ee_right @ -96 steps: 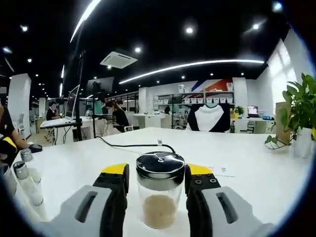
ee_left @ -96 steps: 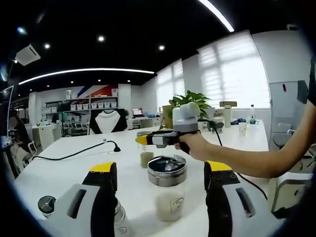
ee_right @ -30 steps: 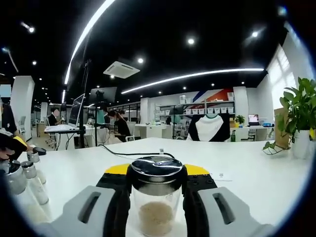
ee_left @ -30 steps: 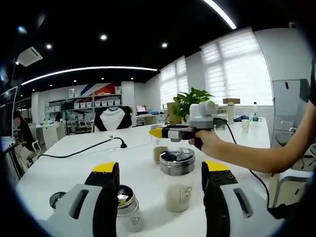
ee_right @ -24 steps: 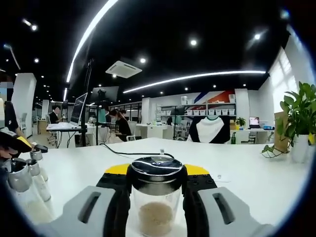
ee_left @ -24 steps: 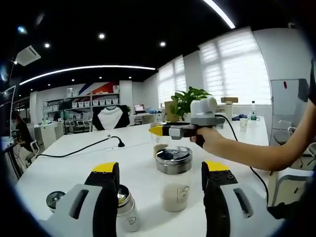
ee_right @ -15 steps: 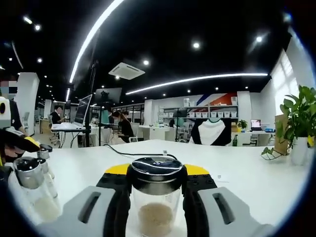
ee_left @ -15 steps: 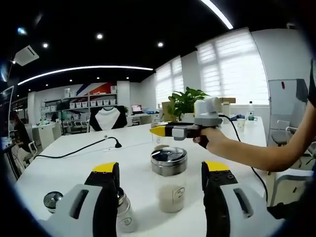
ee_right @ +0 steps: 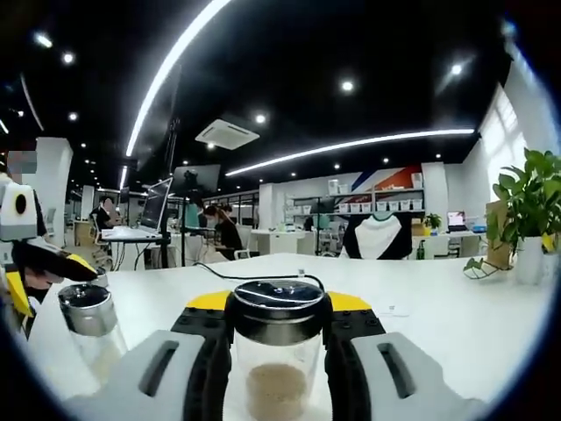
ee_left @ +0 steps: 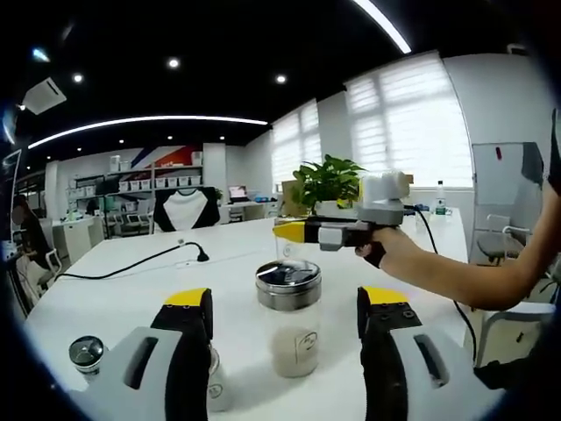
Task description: Rotate the seasoning bottle until the label or dispensing opening points toward the visible target arrow and the bottle remains upright within the marked orientation range
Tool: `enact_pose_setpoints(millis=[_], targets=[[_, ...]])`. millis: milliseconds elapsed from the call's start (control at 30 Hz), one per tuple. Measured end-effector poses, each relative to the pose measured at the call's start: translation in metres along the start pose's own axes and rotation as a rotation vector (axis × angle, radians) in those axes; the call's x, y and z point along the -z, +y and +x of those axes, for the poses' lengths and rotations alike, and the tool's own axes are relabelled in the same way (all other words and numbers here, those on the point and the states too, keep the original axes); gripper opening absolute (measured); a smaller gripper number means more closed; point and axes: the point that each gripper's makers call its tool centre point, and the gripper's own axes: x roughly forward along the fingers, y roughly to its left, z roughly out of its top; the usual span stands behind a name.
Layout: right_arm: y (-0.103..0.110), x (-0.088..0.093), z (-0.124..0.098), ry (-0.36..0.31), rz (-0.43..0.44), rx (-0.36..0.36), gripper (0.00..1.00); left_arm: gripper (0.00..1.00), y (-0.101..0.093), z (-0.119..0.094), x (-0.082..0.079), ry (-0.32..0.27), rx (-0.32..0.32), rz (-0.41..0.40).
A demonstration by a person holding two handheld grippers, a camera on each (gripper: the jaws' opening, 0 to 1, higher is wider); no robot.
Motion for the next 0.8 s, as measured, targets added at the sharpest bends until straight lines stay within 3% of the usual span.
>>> enact_pose_setpoints(millis=[633, 800], targets=[[0.022, -0.003, -0.036, -0.026, 0.025, -0.022, 0.37, 0.7, -0.011, 0.004, 0.003, 0.006, 0.036, 0.0], [0.024, -0.005, -0.042, -0.034, 0.031, -0.028, 0.37, 0.72, -0.018, 0.001, -0.01, -0.072, 0.06, -0.017]])
